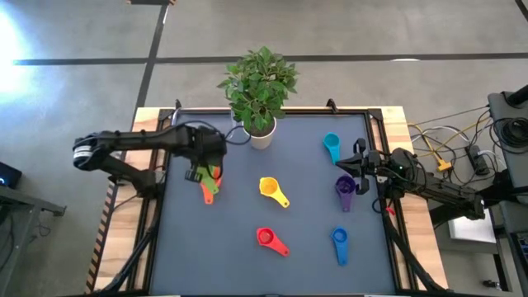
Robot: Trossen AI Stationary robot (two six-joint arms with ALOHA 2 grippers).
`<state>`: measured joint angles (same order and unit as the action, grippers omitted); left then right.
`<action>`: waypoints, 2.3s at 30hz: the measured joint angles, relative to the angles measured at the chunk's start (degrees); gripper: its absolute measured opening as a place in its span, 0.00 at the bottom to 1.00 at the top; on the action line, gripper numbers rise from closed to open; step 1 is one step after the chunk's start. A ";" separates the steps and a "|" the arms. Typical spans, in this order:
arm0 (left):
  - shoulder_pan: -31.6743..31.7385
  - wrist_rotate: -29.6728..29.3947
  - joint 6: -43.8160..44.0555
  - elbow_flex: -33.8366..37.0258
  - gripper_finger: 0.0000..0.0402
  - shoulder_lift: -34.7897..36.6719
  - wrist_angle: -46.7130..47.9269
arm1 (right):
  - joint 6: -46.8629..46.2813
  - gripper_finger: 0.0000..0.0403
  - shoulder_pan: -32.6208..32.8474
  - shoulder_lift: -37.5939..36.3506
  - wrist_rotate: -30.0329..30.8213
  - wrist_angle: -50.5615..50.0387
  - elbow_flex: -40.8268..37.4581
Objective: Nest measuring cups in basket
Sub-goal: Stack the green measuring cup on top of the orange measuring cup, then stack the violet measuring cup on top of the green measuring cup
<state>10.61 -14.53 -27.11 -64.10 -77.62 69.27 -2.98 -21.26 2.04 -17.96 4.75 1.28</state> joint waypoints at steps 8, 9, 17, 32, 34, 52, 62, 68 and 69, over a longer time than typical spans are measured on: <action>1.35 3.72 -5.67 0.12 0.00 -3.94 0.78 | 0.00 0.02 -0.02 0.00 0.00 0.00 0.02; 1.35 3.75 -6.21 0.13 0.00 -4.63 0.74 | 0.00 0.02 -0.01 0.00 0.01 0.00 0.01; 2.48 4.81 -11.48 0.13 0.03 -9.76 -4.20 | 0.00 0.02 -0.02 -0.02 0.01 0.00 0.01; 4.39 3.15 -11.76 0.15 0.28 -9.94 -4.31 | 0.00 0.02 0.00 -0.02 0.01 0.00 0.00; 4.41 3.05 -10.62 0.15 0.33 -8.97 -4.15 | 0.00 0.02 0.00 -0.01 0.00 0.00 0.01; -2.26 8.18 22.98 12.71 0.32 19.46 -40.71 | 0.00 0.02 0.00 -0.02 0.00 0.00 0.01; -7.69 8.14 32.43 42.02 0.28 30.66 -95.29 | 0.00 0.02 0.00 -0.02 0.00 0.00 0.02; -8.20 8.01 34.47 52.27 0.27 27.18 -116.12 | 0.07 0.02 -0.02 -0.01 0.00 0.09 0.02; -8.20 8.01 34.78 53.10 0.27 26.34 -118.22 | 0.78 0.02 0.00 -0.02 0.02 0.52 0.00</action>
<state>2.42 -6.52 7.67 -10.99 -51.29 -48.95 -2.20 -21.26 2.02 -17.94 5.27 1.28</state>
